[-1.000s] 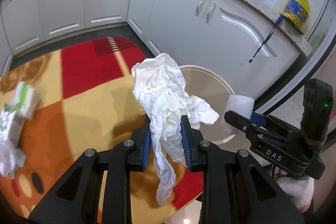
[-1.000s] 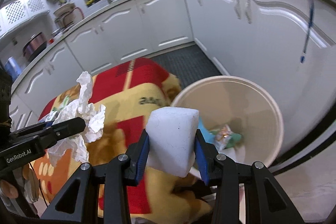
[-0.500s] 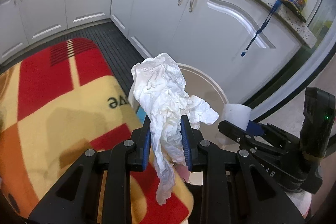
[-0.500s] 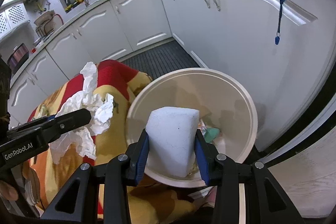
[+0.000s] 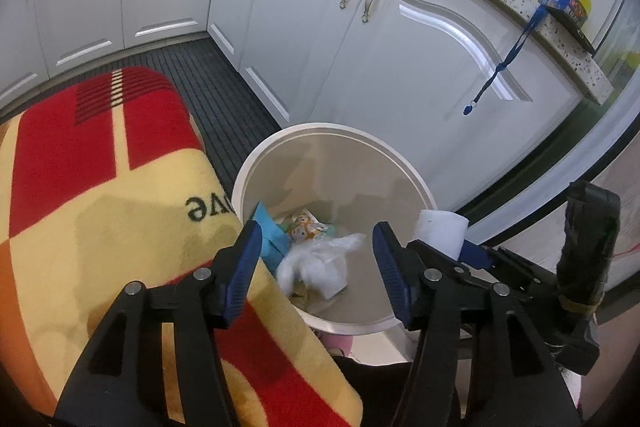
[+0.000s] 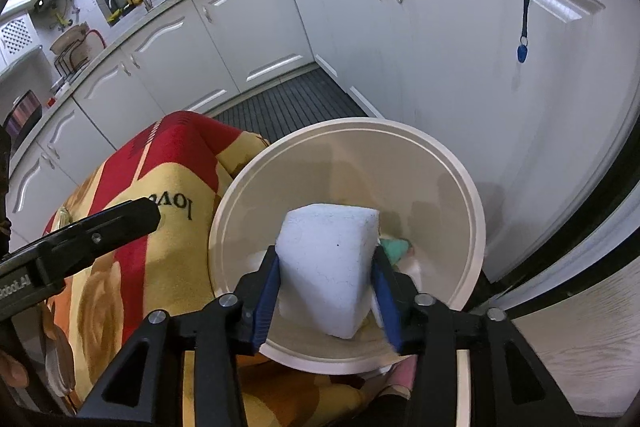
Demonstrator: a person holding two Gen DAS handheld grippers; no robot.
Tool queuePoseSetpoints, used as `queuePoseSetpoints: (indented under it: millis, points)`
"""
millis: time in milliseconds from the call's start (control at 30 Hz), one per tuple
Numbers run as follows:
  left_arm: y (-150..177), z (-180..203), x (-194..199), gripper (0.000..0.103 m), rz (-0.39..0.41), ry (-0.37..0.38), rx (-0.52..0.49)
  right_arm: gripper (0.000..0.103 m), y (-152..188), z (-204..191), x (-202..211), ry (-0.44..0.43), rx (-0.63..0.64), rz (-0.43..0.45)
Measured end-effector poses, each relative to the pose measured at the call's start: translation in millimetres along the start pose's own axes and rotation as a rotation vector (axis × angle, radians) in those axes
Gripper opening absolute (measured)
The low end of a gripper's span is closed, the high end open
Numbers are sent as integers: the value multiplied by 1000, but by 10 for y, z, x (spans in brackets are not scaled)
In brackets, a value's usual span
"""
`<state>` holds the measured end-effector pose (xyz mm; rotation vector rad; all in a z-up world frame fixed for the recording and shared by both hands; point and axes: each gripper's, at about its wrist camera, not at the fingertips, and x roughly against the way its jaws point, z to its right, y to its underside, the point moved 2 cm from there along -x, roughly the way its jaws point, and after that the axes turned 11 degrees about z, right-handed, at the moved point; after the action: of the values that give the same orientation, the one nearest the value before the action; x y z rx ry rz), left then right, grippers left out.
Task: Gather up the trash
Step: 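Carry glove and sponge over the white bin and open both tools, then move both tools back over the remaining boxes on the blanket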
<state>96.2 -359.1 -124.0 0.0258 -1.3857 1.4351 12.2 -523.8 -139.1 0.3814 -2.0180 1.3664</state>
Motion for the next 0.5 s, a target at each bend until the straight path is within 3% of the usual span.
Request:
queuePoseSetpoints:
  millis: [500]
  points:
    - [21, 55, 192, 56, 32, -15, -37, 51, 48, -108, -14, -5, 6, -19]
